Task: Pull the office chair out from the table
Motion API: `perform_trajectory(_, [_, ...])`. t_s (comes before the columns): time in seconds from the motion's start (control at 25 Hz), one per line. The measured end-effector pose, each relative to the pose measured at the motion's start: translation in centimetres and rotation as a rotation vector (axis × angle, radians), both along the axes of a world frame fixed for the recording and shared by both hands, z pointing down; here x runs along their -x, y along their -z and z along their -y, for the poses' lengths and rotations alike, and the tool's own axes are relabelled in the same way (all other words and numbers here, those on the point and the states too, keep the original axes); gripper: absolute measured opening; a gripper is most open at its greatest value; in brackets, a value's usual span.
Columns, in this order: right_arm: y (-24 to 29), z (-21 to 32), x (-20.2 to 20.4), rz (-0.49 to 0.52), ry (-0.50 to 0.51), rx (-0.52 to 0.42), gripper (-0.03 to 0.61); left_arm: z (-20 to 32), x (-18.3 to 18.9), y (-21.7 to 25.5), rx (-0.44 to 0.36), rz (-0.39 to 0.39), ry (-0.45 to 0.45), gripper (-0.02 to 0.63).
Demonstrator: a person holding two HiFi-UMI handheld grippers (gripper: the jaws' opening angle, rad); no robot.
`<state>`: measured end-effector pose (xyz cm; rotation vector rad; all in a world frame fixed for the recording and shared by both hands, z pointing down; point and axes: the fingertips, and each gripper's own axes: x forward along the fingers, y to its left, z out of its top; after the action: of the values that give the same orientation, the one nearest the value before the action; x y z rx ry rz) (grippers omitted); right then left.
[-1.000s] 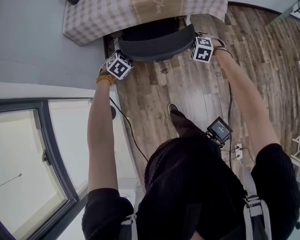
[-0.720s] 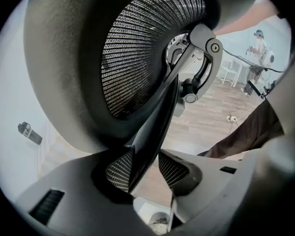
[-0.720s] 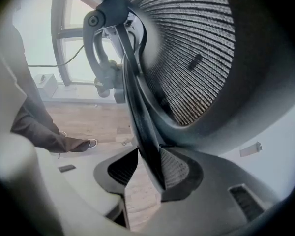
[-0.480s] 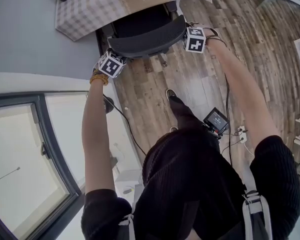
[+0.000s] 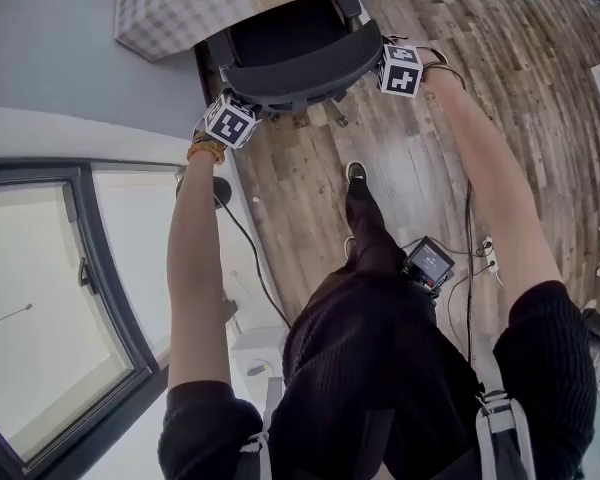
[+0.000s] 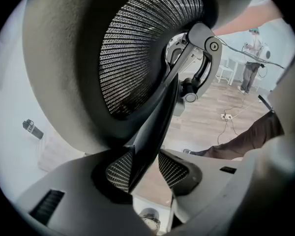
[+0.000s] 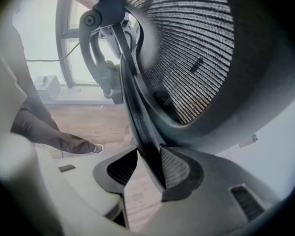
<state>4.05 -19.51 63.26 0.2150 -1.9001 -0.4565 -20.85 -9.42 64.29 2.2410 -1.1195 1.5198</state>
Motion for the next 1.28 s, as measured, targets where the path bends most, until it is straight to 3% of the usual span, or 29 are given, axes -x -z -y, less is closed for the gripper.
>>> perform_trajectory(0.52, [-0.4, -4.2, -2.3, 0.008, -0.031, 0.001, 0.149, -4.0, -1.9, -0.4, 0.009, 0.006, 0.006, 0.163])
perform_trajectory(1.28, [-0.5, -6.4, -3.7, 0.009, -0.043, -0.012, 0.152, -6.1, -3.1, 0.0, -0.007, 0.000, 0.033, 0.167])
